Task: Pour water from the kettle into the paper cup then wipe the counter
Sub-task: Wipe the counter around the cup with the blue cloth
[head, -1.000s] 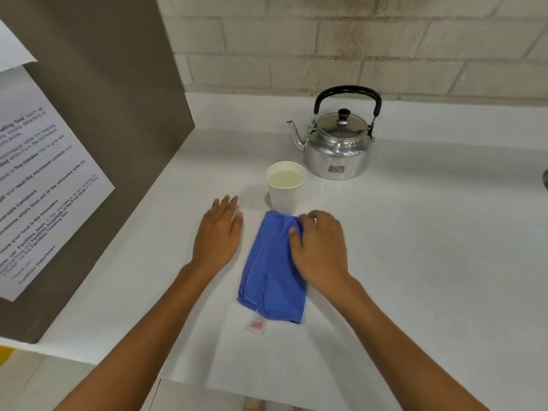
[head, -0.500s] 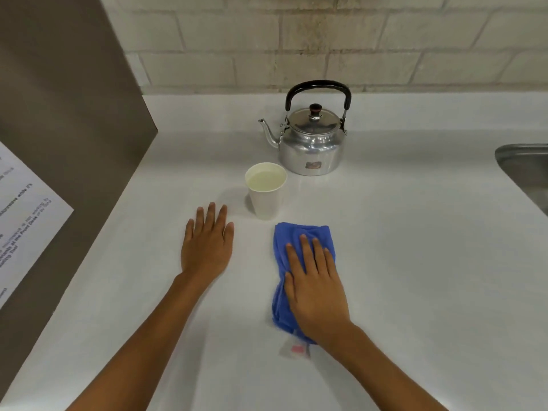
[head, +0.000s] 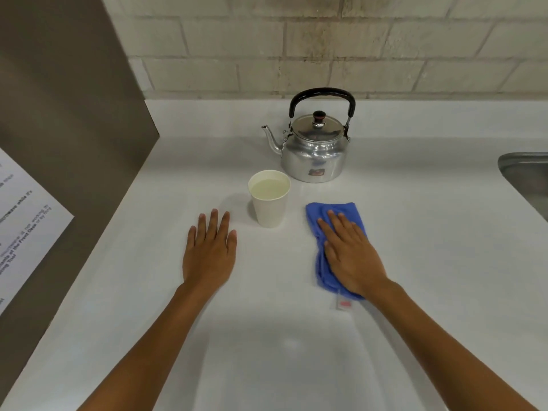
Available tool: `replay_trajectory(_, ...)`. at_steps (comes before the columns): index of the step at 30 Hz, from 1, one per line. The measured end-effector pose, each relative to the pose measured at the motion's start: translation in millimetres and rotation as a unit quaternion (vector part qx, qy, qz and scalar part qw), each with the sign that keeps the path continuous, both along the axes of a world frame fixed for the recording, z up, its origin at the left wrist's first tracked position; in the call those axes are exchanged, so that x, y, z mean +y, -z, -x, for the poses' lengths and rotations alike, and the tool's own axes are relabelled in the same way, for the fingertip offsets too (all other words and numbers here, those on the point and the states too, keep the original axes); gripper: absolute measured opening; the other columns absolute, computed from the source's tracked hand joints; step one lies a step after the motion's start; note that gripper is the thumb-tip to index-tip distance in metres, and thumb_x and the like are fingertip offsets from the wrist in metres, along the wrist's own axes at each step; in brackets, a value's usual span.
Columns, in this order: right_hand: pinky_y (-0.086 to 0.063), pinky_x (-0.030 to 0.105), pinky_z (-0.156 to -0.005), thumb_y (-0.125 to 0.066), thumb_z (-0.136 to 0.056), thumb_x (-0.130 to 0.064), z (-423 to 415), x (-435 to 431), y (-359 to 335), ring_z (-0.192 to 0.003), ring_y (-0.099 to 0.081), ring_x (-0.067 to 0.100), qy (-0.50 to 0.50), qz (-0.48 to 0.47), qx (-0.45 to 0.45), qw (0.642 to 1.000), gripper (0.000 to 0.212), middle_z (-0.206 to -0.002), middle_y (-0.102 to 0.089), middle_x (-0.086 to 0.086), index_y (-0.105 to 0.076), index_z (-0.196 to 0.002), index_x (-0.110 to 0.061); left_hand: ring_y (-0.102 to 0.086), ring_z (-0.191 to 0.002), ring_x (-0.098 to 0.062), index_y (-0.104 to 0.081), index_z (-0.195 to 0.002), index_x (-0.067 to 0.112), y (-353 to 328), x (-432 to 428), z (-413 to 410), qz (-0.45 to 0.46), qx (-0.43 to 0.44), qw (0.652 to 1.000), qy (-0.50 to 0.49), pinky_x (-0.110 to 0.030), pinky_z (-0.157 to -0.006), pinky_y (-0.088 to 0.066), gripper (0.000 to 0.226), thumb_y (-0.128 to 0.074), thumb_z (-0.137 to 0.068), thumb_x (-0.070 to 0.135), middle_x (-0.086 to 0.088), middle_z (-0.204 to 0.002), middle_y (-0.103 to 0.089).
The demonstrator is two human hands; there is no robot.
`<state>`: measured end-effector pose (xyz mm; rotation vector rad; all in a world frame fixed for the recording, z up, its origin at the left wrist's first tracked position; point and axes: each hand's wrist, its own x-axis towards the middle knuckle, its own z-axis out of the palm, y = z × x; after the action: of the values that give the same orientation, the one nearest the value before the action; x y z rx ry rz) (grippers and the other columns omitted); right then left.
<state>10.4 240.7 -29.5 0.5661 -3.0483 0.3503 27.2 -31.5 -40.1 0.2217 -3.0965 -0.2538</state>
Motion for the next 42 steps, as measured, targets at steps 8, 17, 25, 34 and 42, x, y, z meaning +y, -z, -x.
replay_trajectory(8, -0.003, 0.039, -0.119, -0.020, -0.100, -0.027, 49, -51, -4, -0.146, 0.001, 0.027, -0.005, -0.027, -0.018, 0.999, 0.050, -0.159, -0.002, 0.006, -0.008, -0.147, -0.017, 0.008, -0.144, -0.022, 0.004, -0.145, 0.022, -1, 3, 1, 0.006, -0.001, 1.000, -0.006, -0.037, -0.117, 0.002, 0.053, -0.008, -0.096, 0.038, -0.003, -0.157, 0.005)
replay_trajectory(17, -0.002, 0.036, -0.119, -0.022, -0.100, -0.026, 57, -14, -6, -0.146, 0.001, 0.022, 0.011, -0.031, -0.024, 0.999, 0.049, -0.159, -0.004, 0.001, -0.008, -0.147, -0.020, 0.007, -0.144, -0.021, 0.002, -0.145, 0.023, 0, 4, 2, 0.004, 0.007, 1.000, -0.012, -0.037, -0.116, 0.002, 0.053, -0.008, -0.096, 0.039, -0.002, -0.157, 0.003)
replay_trajectory(25, -0.003, 0.035, -0.119, -0.024, -0.100, -0.026, 49, -4, -5, -0.146, -0.002, 0.018, -0.047, -0.020, -0.019, 0.999, 0.047, -0.158, -0.007, -0.002, -0.014, -0.146, -0.026, 0.007, -0.144, -0.020, 0.003, -0.145, 0.024, -2, 1, 0, 0.004, 0.003, 1.000, -0.005, -0.036, -0.116, 0.002, 0.053, -0.009, -0.096, 0.039, -0.001, -0.157, 0.004)
replay_trajectory(34, -0.008, 0.043, -0.118, -0.018, -0.094, -0.031, -35, -56, -6, -0.146, -0.007, 0.029, -0.002, -0.018, -0.007, 1.000, 0.052, -0.158, -0.012, 0.003, -0.018, -0.146, -0.024, 0.007, -0.144, -0.022, 0.003, -0.145, 0.023, -3, 5, 1, 0.002, -0.006, 1.000, -0.012, -0.038, -0.117, 0.002, 0.052, -0.009, -0.096, 0.038, -0.002, -0.157, 0.004)
replay_trajectory(42, -0.005, 0.040, -0.119, -0.018, -0.099, -0.031, -23, -18, -8, -0.146, -0.001, 0.026, 0.063, -0.052, -0.019, 0.996, 0.049, -0.159, -0.004, 0.004, -0.008, -0.147, -0.026, 0.006, -0.144, -0.022, 0.001, -0.145, 0.023, -2, 3, -1, -0.001, 0.001, 1.000, -0.007, -0.037, -0.116, 0.002, 0.053, -0.008, -0.096, 0.039, -0.002, -0.157, 0.002)
